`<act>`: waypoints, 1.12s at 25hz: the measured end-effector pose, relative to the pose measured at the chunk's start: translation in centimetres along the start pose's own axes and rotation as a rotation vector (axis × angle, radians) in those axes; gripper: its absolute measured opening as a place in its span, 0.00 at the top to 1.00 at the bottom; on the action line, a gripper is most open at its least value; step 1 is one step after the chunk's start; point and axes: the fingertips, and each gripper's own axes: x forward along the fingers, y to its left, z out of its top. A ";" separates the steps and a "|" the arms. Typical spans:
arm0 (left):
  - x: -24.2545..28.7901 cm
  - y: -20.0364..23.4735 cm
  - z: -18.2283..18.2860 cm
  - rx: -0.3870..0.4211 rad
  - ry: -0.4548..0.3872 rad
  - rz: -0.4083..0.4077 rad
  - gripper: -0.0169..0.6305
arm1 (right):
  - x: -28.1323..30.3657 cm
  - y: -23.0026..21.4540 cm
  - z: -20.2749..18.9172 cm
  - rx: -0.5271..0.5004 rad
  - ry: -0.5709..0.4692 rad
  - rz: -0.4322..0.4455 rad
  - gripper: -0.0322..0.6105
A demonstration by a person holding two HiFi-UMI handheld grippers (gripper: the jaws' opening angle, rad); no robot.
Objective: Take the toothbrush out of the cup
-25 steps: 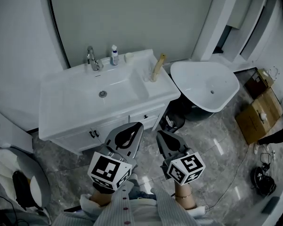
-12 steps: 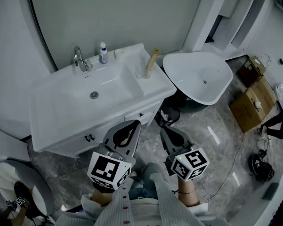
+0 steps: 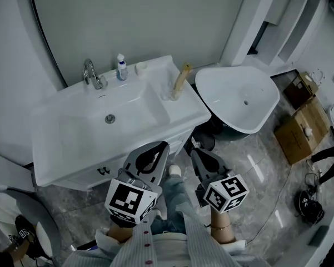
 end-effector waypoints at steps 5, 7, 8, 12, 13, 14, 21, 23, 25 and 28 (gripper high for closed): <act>4.7 2.3 -0.1 0.021 0.006 0.029 0.94 | 3.9 -4.0 1.9 0.004 -0.016 0.032 0.93; 6.7 3.3 0.0 0.025 0.007 0.045 0.94 | 5.7 -5.8 2.7 0.008 -0.020 0.049 0.93; 7.8 3.8 0.1 0.026 0.009 0.051 0.94 | 6.6 -6.6 3.2 0.010 -0.021 0.056 0.93; 12.5 5.4 0.9 0.044 0.022 0.075 0.94 | 9.7 -10.2 5.5 0.016 -0.028 0.085 0.93; 13.6 5.8 1.1 0.049 0.026 0.081 0.94 | 10.4 -11.0 6.0 0.017 -0.028 0.092 0.93; 14.7 6.2 1.3 0.052 0.029 0.087 0.94 | 11.2 -11.9 6.5 0.017 -0.027 0.100 0.93; 21.8 8.8 2.3 0.066 0.036 0.149 0.94 | 15.9 -17.5 9.4 0.007 -0.014 0.165 0.93; 23.4 9.6 2.1 0.068 0.039 0.168 0.94 | 17.4 -18.7 9.9 0.007 -0.011 0.189 0.93; 24.7 10.5 2.0 0.070 0.039 0.191 0.94 | 18.9 -19.7 10.2 0.006 -0.007 0.214 0.93; 26.3 12.0 1.8 0.074 0.042 0.230 0.94 | 20.7 -20.7 10.5 0.000 0.005 0.251 0.93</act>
